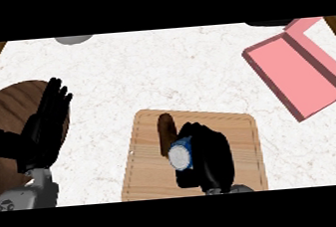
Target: Pick the can from the cutting board and place it in the cardboard box
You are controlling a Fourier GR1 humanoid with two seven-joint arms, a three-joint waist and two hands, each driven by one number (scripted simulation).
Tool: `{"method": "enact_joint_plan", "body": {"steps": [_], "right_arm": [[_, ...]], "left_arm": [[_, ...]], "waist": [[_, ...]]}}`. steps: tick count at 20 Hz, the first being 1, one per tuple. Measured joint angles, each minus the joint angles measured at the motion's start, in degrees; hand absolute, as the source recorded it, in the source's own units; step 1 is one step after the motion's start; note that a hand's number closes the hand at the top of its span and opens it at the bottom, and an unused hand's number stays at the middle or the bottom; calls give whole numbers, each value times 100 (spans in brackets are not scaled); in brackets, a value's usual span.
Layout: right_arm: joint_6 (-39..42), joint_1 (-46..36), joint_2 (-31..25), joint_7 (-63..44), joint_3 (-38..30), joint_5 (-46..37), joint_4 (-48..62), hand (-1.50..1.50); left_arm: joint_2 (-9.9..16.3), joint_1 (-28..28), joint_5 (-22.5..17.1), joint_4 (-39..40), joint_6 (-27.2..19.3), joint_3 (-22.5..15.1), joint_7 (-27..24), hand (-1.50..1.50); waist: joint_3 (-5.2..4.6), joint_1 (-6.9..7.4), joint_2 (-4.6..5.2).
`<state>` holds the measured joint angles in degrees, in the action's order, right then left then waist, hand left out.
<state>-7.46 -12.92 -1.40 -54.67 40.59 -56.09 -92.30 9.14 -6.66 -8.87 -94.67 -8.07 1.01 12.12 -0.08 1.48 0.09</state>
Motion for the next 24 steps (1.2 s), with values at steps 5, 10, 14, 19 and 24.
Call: {"method": "enact_joint_plan", "body": {"steps": [5, 10, 14, 19, 24], "right_arm": [[922, -974, -50, 901, 572, 45, 376, 150], [1461, -1676, 82, 1337, 742, 23, 374, 150], [1957, -2106, 117, 1129, 781, 138, -199, 150], [1740, -2411, 133, 451, 365, 155, -980, 150], [1650, -2744, 91, 29, -309, -221, -1326, 150]], "left_arm": [[9, -88, -22, 51, 59, -8, 1, 0], [12, -44, -36, 91, 60, 89, -38, 0], [9, 14, -15, 38, 77, 117, -64, 0], [-16, -3, 6, 82, 61, 130, -53, 0], [-36, 0, 27, 41, 24, 153, -35, 0]], "waist": [[-2, 65, 9], [4, -45, -5], [5, -88, -17], [6, -128, -28], [7, -151, -29]]}}
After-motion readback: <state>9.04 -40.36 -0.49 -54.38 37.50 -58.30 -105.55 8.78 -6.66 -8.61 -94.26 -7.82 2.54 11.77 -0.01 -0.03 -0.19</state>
